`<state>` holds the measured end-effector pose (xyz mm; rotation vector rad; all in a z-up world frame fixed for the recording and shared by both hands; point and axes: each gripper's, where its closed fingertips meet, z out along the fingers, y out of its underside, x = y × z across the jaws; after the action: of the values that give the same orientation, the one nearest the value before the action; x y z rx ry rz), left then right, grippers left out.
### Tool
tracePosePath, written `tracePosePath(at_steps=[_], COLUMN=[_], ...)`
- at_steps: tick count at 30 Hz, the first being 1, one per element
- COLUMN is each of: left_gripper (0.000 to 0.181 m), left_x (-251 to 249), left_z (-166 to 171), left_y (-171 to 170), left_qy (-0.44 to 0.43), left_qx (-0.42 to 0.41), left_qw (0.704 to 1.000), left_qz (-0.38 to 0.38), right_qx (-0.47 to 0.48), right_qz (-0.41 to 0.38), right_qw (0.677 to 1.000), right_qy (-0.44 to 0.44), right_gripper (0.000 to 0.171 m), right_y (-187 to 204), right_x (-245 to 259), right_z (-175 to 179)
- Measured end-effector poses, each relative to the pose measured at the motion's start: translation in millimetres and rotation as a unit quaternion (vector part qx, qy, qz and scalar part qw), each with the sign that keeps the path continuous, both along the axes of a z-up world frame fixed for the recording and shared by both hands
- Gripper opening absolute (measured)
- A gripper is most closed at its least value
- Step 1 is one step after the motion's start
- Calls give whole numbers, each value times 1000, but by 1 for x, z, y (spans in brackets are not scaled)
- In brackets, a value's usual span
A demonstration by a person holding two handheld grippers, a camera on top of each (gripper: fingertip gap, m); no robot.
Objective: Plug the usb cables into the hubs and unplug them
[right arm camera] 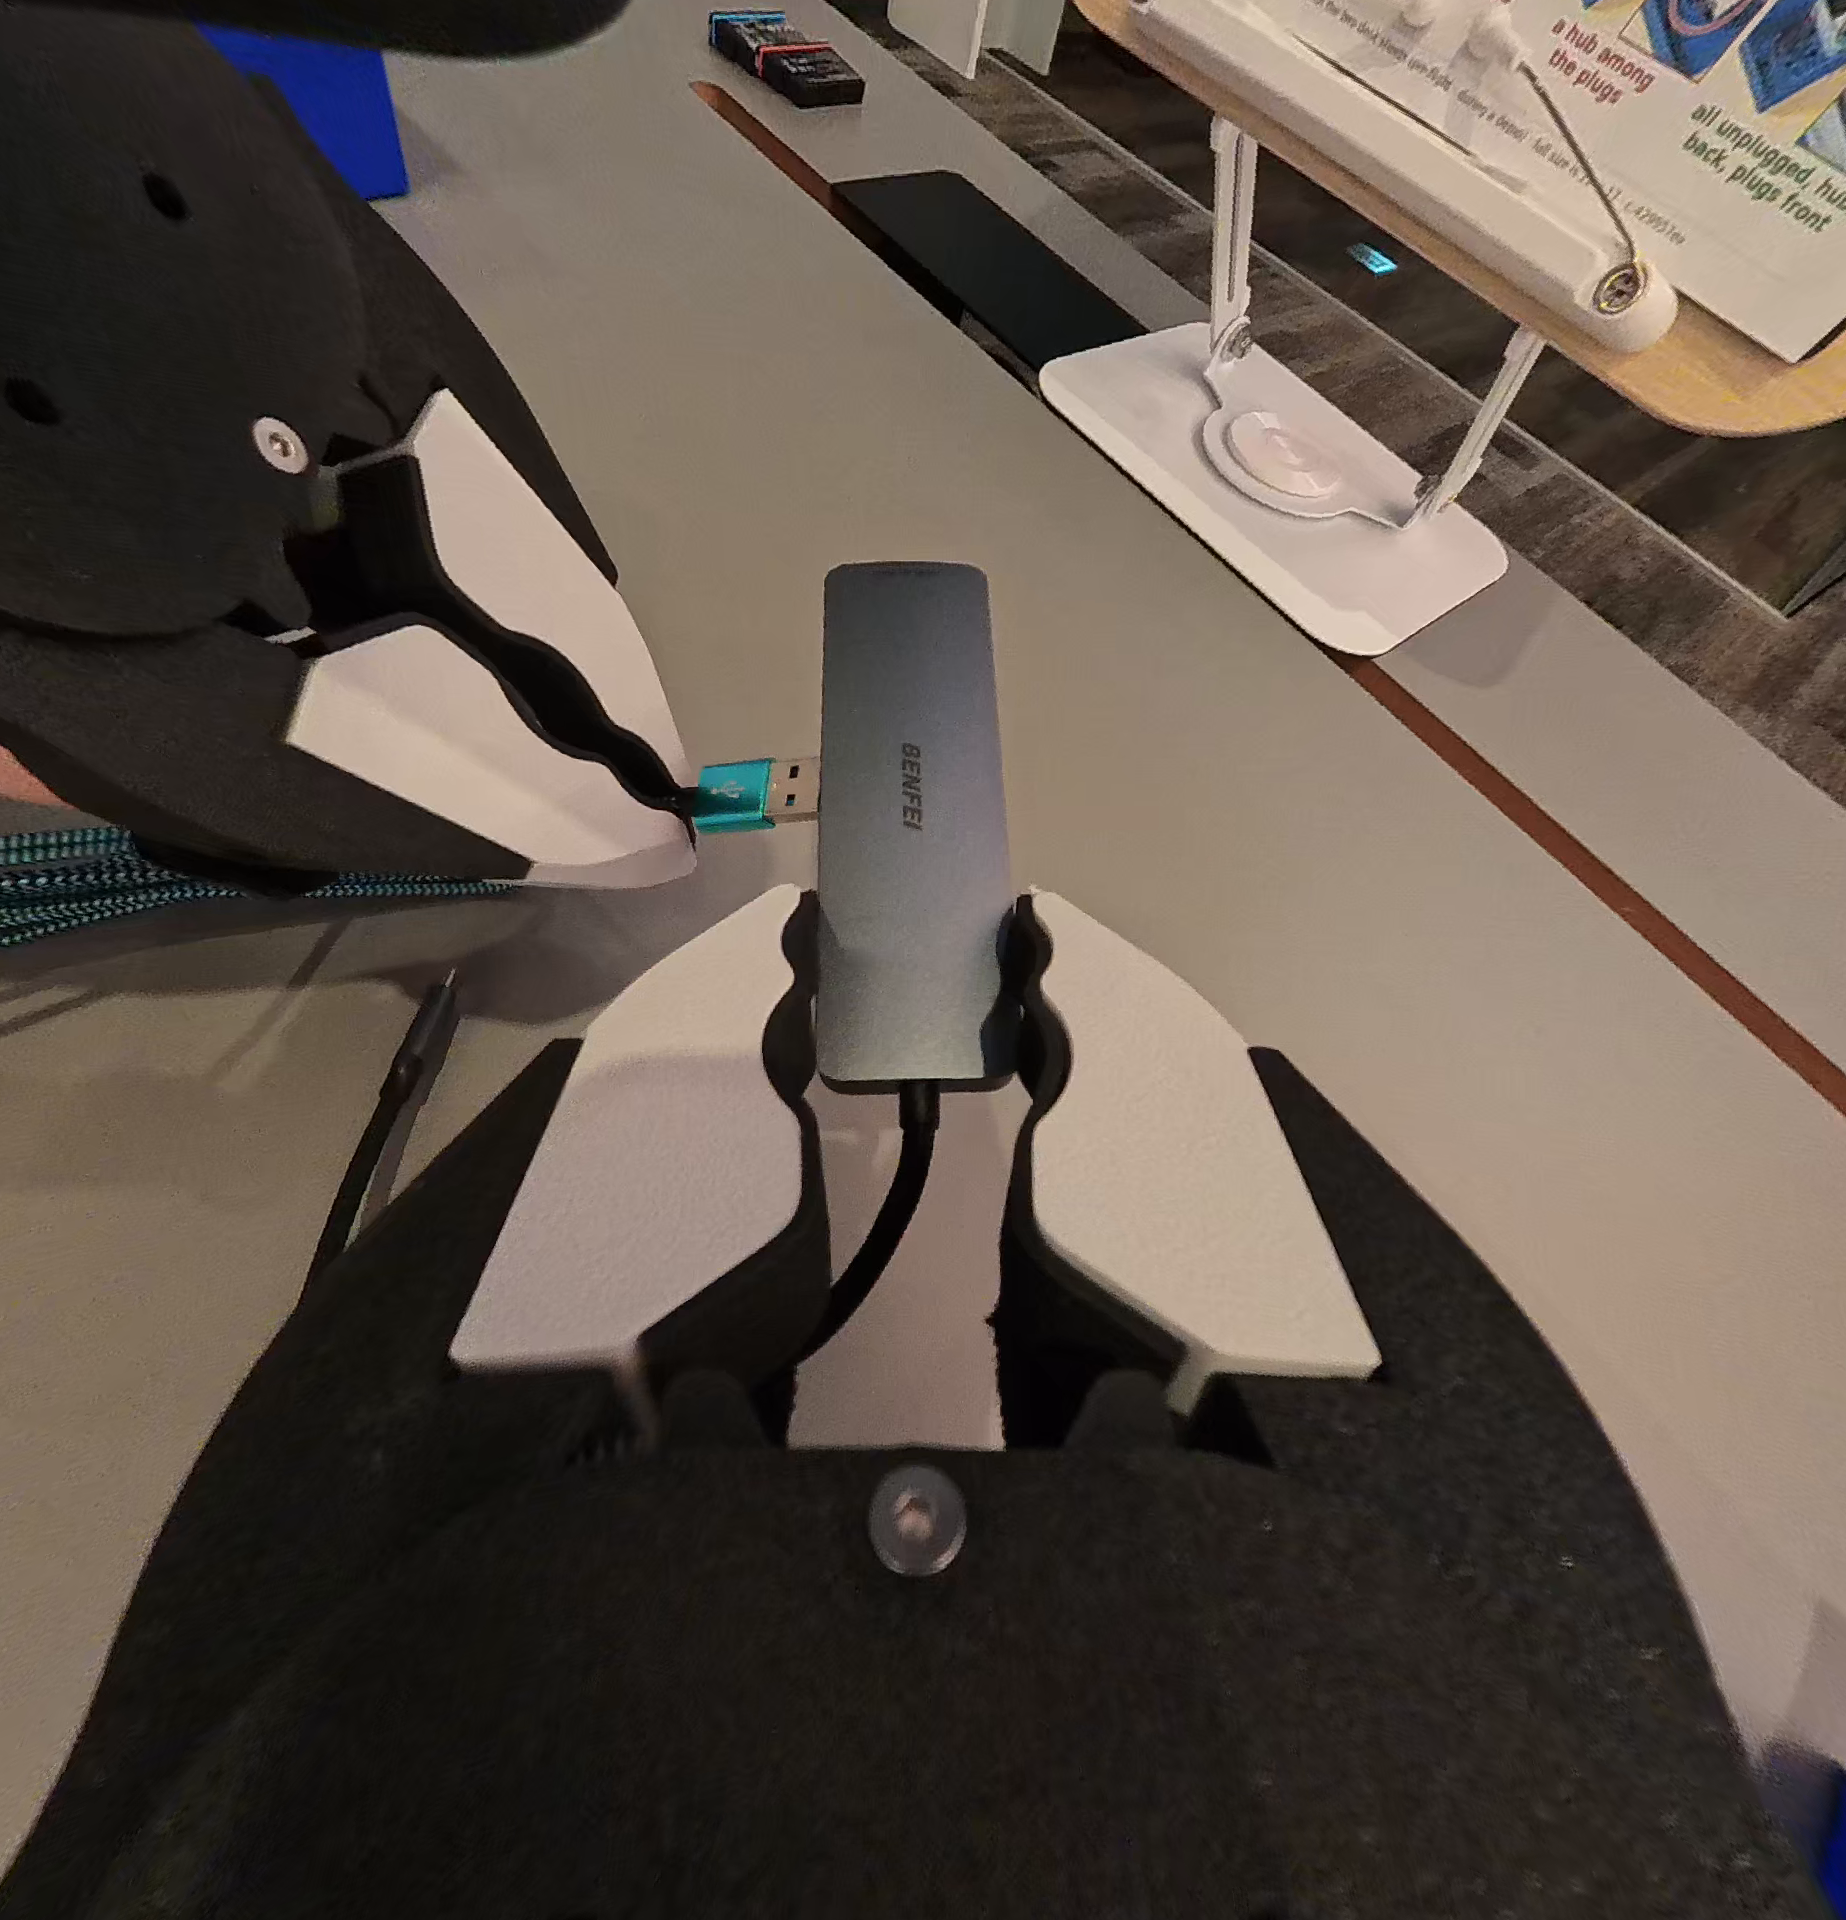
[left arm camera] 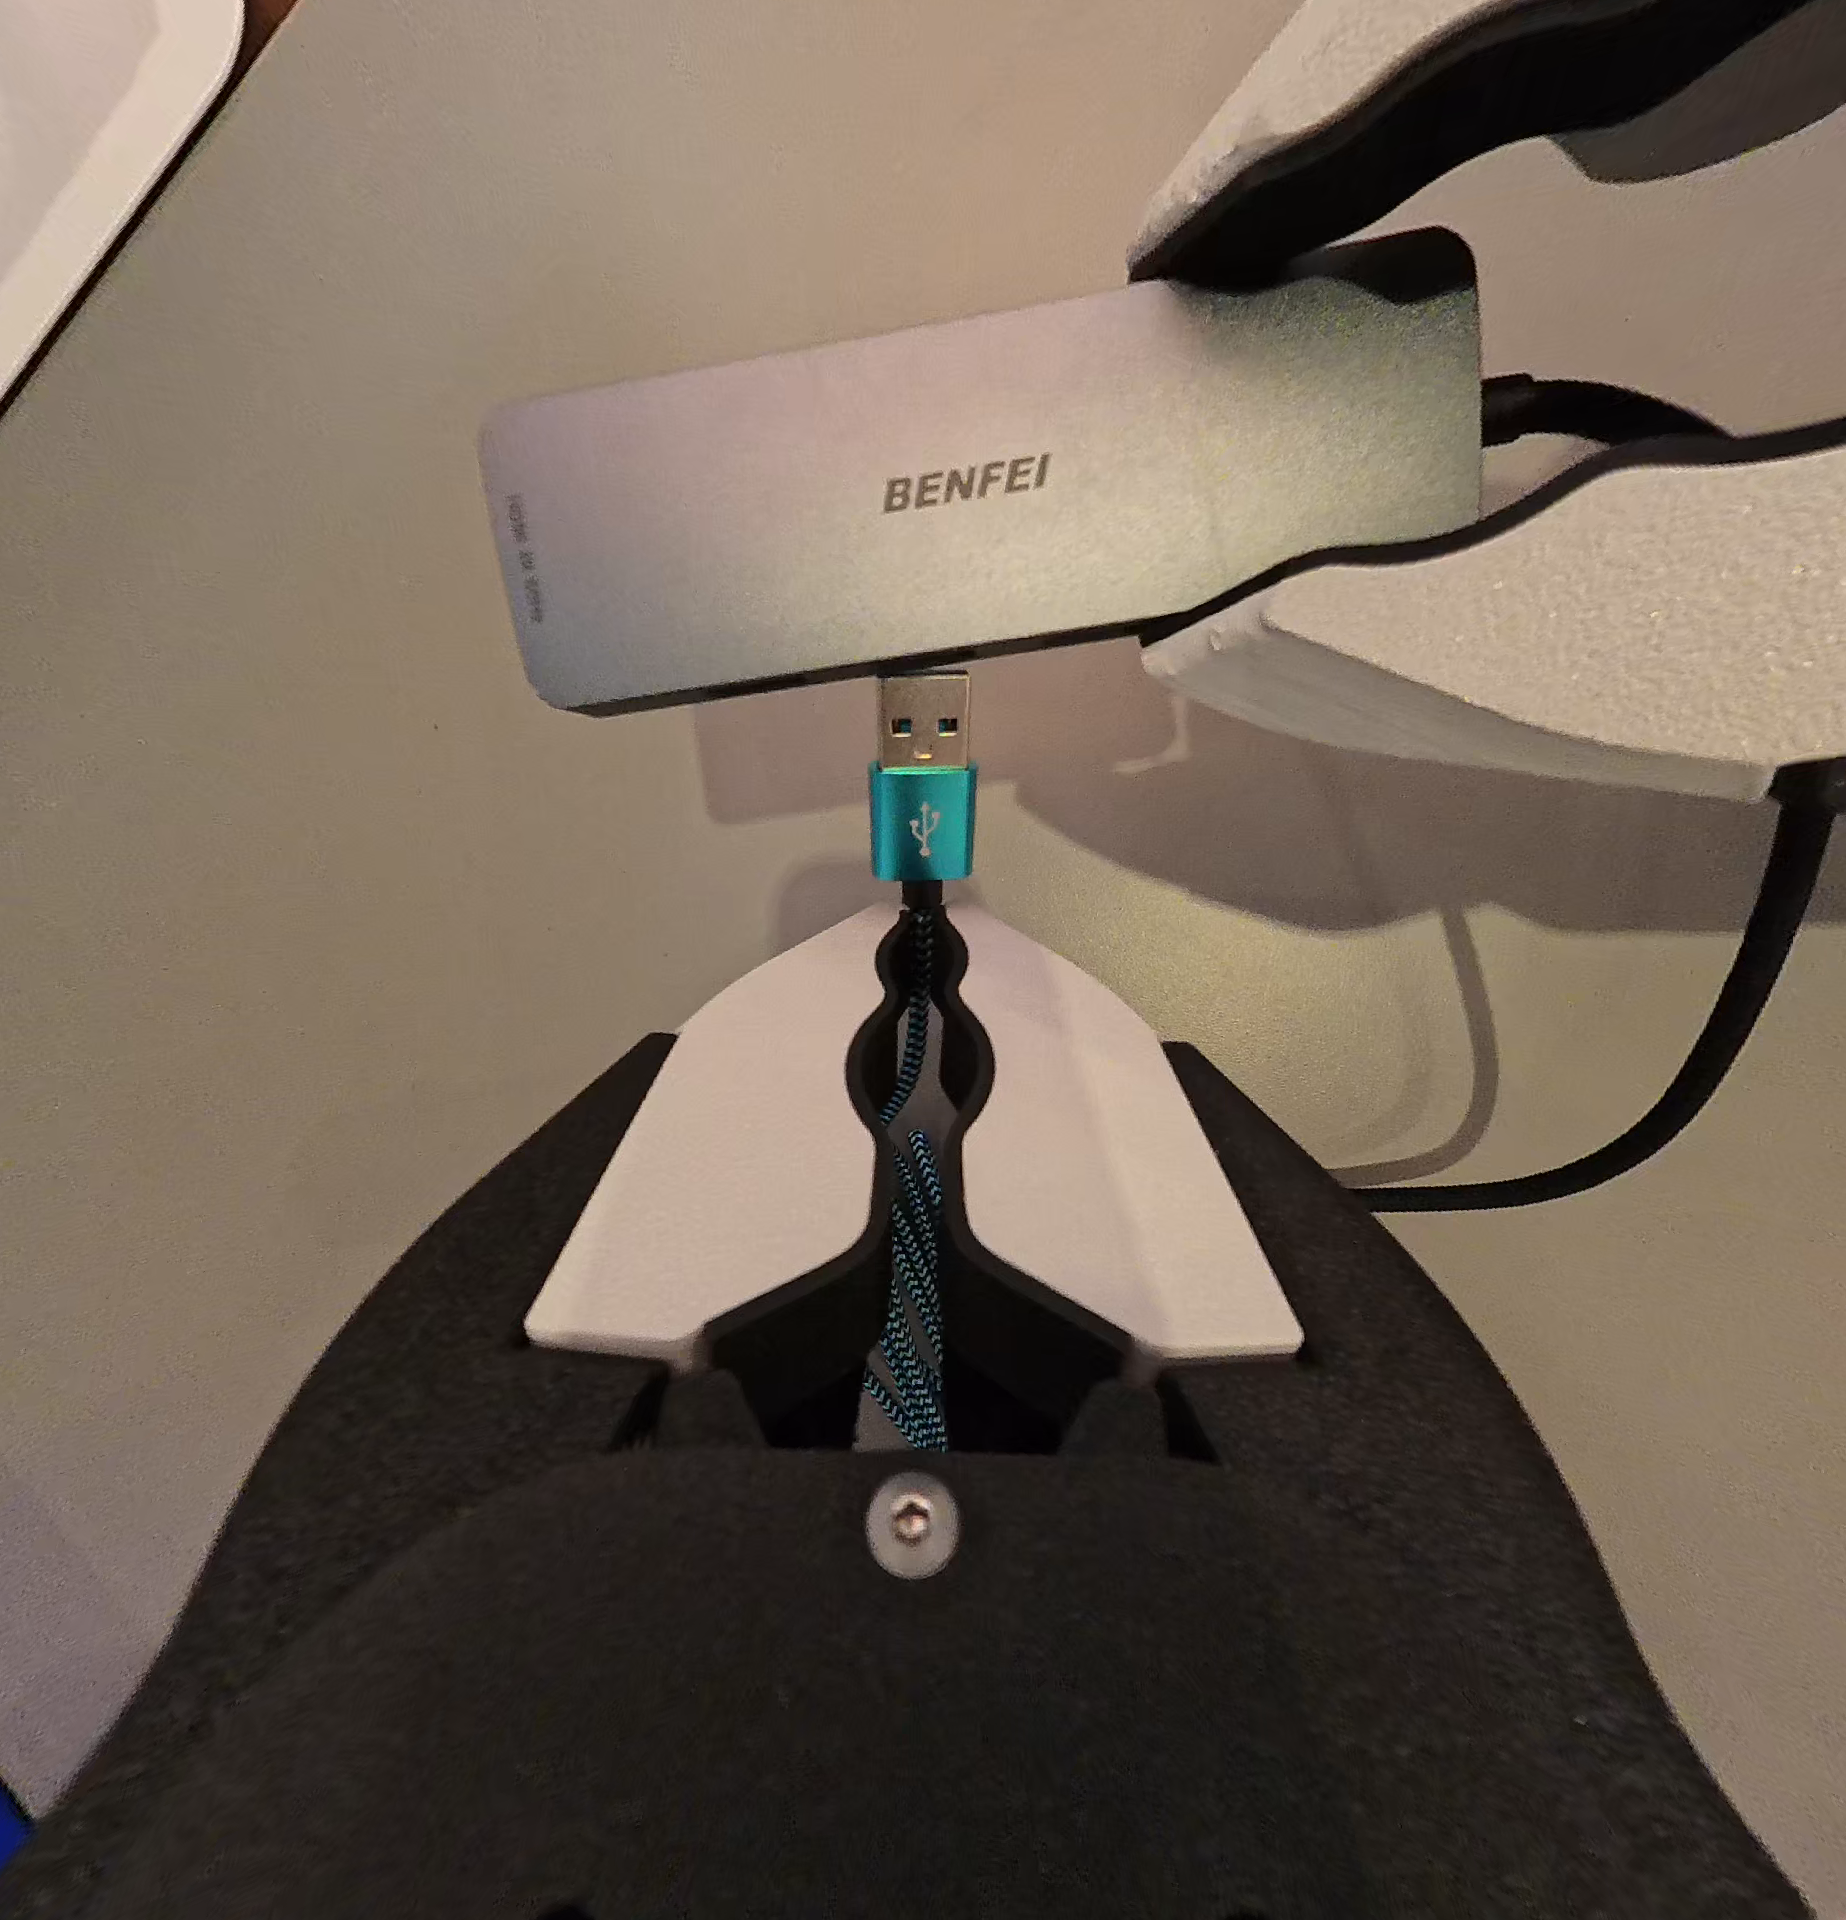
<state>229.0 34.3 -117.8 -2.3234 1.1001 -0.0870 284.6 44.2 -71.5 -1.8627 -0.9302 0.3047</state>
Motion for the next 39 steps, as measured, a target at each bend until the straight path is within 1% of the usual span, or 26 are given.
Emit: tracePosePath(at_steps=[7, 13, 17, 23, 31, 39], left_gripper=[2, 2, 2, 2, 2, 2], left_x=[0, 2, 3, 4, 4, 6], left_z=[-1, 0, 2, 5, 5, 4], left_y=[1, 1, 1, 4, 5, 3], left_qy=[-7, -8, -11, -10, -6, -5], left_qx=[-4, -13, -12, 27, 26, 21], left_qw=[1000, 1000, 1000, 1000, 1000, 1000], left_qz=[1, 4, 7, 8, 6, 5], right_qx=[9, -2, -26, -62, -52, -64], right_qz=[-12, -25, -38, -44, -43, -47], right_qw=[1000, 1000, 999, 995, 996, 994], right_qy=[-17, 6, 21, 67, 65, 70], right_gripper=[35, 35, 35, 35, 35, 35], right_y=[2, 4, 6, 6, 6, 5], right_x=[0, 1, 3, 3, 3, 3], right_z=[-1, -4, -10, -16, -15, -16])
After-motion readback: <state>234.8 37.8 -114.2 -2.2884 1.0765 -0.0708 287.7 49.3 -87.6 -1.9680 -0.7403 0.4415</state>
